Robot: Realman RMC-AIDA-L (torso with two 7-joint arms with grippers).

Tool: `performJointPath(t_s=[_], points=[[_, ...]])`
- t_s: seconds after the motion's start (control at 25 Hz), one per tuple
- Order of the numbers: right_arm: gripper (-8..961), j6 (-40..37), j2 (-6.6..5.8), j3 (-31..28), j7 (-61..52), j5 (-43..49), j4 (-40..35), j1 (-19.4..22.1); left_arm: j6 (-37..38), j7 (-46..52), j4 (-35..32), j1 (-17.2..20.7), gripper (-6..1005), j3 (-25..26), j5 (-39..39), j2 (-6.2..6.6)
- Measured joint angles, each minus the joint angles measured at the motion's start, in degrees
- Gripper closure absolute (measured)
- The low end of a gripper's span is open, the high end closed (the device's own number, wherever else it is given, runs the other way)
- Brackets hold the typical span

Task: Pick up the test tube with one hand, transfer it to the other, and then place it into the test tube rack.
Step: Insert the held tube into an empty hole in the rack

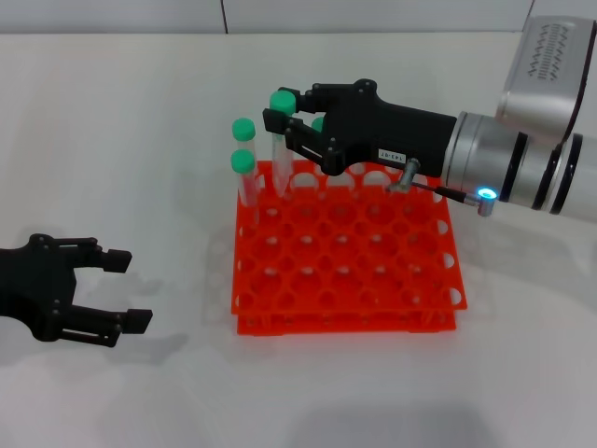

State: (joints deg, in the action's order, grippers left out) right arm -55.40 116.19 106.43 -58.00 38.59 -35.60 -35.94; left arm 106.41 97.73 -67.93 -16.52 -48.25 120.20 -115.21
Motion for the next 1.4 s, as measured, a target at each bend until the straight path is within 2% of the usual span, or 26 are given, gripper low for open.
performJointPath(t_s=[1.4], points=[[690, 1.7, 0.0, 3.3, 2.0, -0.9, 1.6, -0.3, -0.4, 0.0, 0.5, 0.0, 112, 0.0, 0.1, -0.48]])
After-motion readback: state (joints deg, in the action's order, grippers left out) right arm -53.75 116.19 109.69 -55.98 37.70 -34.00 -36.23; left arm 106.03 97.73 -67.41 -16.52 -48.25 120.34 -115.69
